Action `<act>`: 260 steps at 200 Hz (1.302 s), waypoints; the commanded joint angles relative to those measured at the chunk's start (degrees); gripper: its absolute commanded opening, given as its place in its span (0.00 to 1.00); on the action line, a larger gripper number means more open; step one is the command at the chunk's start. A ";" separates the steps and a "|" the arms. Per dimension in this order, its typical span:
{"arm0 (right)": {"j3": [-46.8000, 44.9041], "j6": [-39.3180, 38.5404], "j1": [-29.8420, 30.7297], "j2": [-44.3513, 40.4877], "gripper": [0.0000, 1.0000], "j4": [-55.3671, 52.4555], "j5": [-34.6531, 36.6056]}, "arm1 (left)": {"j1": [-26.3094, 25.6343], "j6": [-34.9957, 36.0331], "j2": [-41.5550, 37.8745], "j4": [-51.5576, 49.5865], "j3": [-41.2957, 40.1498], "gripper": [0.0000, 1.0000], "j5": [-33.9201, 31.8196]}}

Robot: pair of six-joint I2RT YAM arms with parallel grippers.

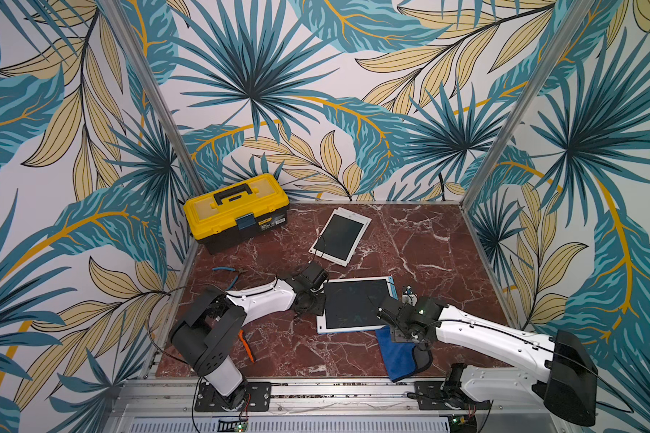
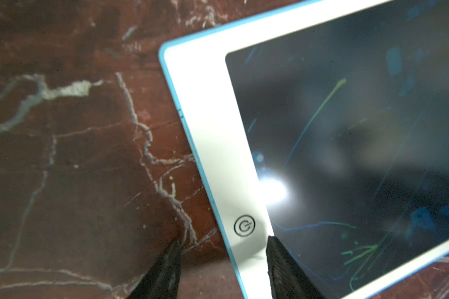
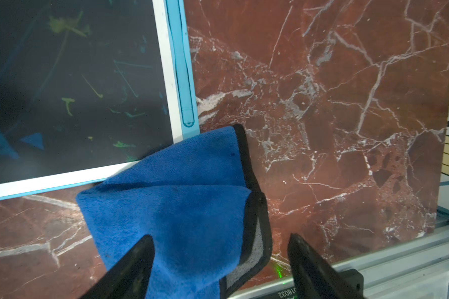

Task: Wipe the drawing tablet
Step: Pick up the cleaning item at the center of the board, then wipe the dirt from the drawing tablet.

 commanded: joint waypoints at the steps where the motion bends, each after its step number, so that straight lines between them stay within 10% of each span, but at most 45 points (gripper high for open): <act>1: -4.79 -0.13 0.37 2.70 0.83 8.42 -4.62 | -0.01 0.28 3.26 -3.86 -0.07 0.54 -2.08; 68: -19.74 5.34 0.40 15.05 0.75 37.92 -18.99 | 0.00 -0.63 2.45 -3.93 -1.50 0.51 -1.47; 118: -20.88 4.57 0.66 12.26 0.10 36.05 -19.50 | -0.04 -0.86 2.84 -3.89 -1.45 0.51 -0.07; 182: -1.61 -6.39 -3.20 -9.03 0.11 10.23 -9.09 | 0.09 -0.38 2.79 -3.80 -2.04 0.51 0.38; 260: 16.24 -23.98 -21.35 28.21 0.12 24.08 -14.15 | 0.11 -0.06 3.25 -3.59 -1.96 0.49 1.29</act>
